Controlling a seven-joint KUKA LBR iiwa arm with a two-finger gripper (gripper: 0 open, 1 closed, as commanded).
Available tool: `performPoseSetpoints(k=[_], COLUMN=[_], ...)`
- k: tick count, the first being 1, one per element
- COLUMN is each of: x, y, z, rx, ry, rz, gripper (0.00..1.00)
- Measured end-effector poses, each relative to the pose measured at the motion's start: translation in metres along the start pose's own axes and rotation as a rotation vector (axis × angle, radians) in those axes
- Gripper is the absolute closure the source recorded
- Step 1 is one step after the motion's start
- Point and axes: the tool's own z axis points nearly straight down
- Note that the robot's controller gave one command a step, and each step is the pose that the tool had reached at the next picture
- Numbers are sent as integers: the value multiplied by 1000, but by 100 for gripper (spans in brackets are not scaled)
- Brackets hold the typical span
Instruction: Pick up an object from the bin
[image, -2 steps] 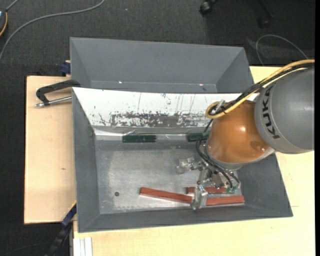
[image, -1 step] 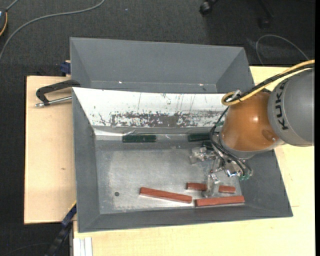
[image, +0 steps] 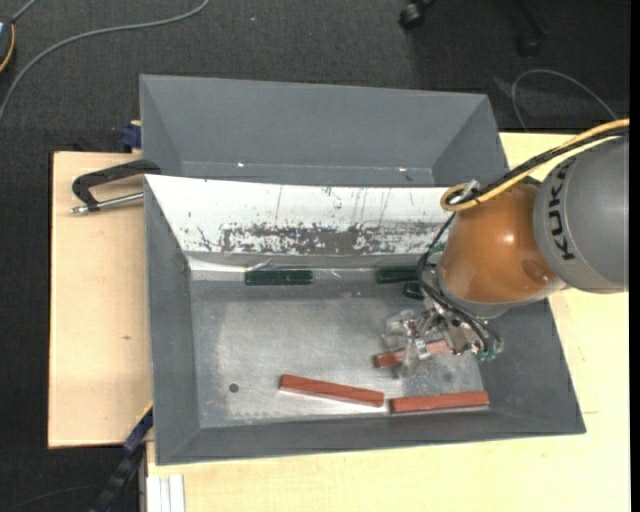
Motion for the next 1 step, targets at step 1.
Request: performPoseSetpoints(k=[1], x=[1], y=[4], z=[-131], rx=[3], ry=[-9], rz=[21], gripper=[100])
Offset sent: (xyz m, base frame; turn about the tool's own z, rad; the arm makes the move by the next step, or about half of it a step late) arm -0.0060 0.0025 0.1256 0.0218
